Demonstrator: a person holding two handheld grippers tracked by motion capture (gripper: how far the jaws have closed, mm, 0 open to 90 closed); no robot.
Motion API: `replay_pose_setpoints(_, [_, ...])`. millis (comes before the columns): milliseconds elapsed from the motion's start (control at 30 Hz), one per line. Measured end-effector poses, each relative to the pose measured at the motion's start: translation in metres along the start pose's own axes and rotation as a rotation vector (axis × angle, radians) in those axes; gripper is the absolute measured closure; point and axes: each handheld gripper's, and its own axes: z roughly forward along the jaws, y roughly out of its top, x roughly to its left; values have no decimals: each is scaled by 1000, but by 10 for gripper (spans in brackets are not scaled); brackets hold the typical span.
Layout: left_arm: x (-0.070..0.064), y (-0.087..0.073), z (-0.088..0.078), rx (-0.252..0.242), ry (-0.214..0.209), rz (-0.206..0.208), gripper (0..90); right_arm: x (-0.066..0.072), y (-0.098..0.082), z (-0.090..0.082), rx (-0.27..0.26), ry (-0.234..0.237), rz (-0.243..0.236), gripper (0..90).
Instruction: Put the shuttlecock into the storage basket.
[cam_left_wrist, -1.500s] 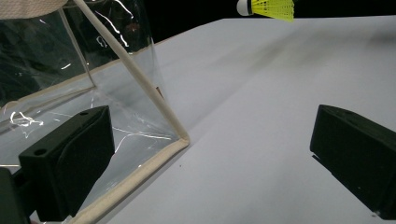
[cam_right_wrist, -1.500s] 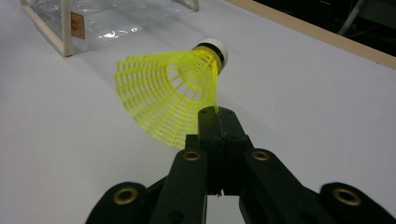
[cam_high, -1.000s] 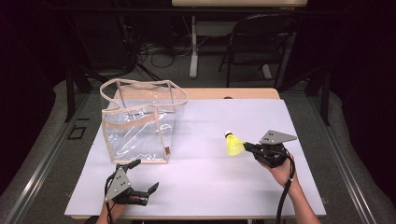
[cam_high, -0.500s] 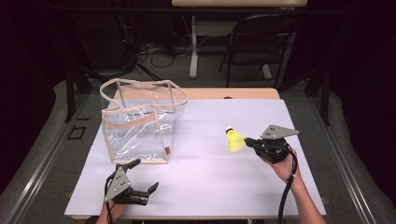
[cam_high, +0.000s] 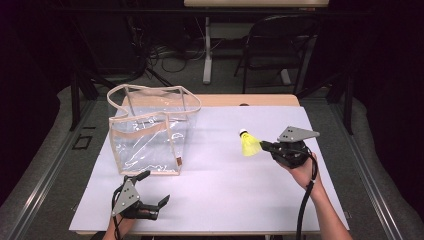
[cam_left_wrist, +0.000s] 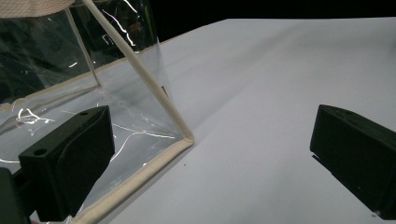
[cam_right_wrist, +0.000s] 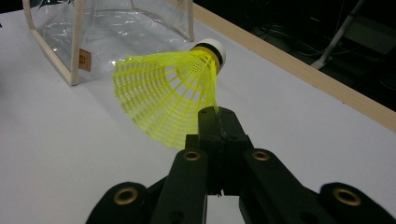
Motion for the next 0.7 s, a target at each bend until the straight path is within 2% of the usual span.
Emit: replay_pose_setpoints(700, [0, 0, 0, 1, 0, 1, 0, 1, 18, 7, -34, 5, -9, 900])
